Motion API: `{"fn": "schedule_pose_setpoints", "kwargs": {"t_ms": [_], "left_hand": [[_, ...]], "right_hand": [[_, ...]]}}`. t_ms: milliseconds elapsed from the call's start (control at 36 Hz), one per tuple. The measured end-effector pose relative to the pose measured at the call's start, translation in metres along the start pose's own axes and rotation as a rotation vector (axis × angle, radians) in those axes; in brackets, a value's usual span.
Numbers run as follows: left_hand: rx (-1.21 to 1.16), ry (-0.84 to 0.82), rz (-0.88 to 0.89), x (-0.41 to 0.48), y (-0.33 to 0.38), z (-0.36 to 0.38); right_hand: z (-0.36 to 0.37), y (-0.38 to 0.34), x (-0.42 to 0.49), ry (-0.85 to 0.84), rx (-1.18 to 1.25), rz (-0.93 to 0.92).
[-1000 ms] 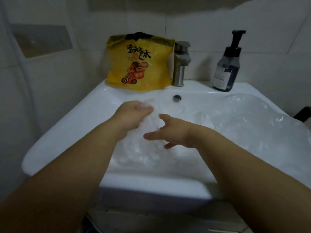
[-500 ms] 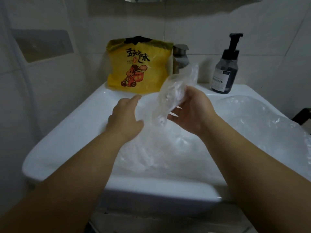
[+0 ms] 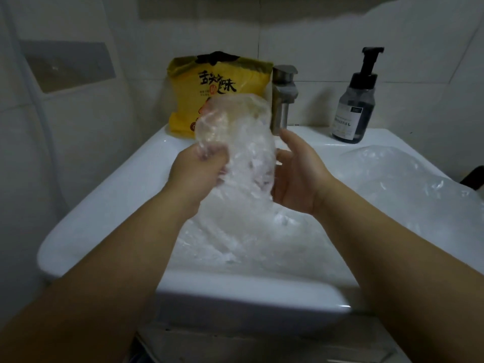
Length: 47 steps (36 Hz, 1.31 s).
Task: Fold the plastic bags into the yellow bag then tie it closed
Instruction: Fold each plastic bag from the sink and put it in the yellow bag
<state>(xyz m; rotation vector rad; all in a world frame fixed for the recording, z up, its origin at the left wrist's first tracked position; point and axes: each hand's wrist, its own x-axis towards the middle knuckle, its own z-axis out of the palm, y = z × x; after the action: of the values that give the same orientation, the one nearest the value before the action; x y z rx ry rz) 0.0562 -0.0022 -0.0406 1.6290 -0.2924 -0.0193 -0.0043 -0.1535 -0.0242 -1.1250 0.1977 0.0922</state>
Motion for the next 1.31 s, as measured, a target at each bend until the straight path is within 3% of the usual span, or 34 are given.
{"fn": "schedule_pose_setpoints", "kwargs": {"t_ms": [111, 250, 417, 556, 694, 833, 1000, 1083, 1139, 1194, 1250, 1306], "left_hand": [[0.025, 0.100, 0.003, 0.001, -0.001, -0.004], [-0.013, 0.062, -0.002, -0.007, 0.002, -0.008], [0.021, 0.035, 0.034, -0.014, 0.005, -0.003], [0.109, 0.117, 0.006, -0.012, 0.004, -0.004], [0.180, 0.205, -0.067, -0.008, 0.001, -0.009], [0.215, 0.251, -0.087, -0.005, -0.002, -0.014], [0.322, 0.317, -0.123, -0.005, -0.004, -0.012], [0.439, 0.423, 0.092, -0.012, 0.002, -0.012], [0.377, 0.349, 0.290, -0.017, 0.006, -0.012], [0.231, 0.053, 0.236, -0.024, 0.013, -0.007], [0.234, -0.251, 0.116, -0.029, 0.012, 0.000], [0.332, -0.328, 0.137, -0.029, 0.005, 0.007]], "right_hand": [[-0.001, -0.001, 0.003, 0.104, -0.075, -0.055], [0.010, 0.006, -0.001, 0.138, -0.315, -0.072], [0.014, 0.008, -0.006, -0.042, -0.276, 0.016], [0.014, 0.005, -0.002, 0.131, -0.111, -0.164], [0.006, -0.003, -0.001, 0.294, 0.022, -0.218], [0.002, 0.000, 0.001, 0.405, -0.176, -0.158], [0.005, 0.000, -0.001, 0.334, -0.185, -0.160], [0.007, 0.001, -0.001, 0.325, -0.229, -0.187], [0.007, 0.003, -0.001, 0.313, -0.268, -0.204], [0.006, 0.003, 0.000, 0.262, -0.265, -0.215], [0.008, 0.003, -0.001, 0.151, -0.215, -0.209], [0.010, 0.002, -0.004, 0.043, -0.151, -0.182]]}}
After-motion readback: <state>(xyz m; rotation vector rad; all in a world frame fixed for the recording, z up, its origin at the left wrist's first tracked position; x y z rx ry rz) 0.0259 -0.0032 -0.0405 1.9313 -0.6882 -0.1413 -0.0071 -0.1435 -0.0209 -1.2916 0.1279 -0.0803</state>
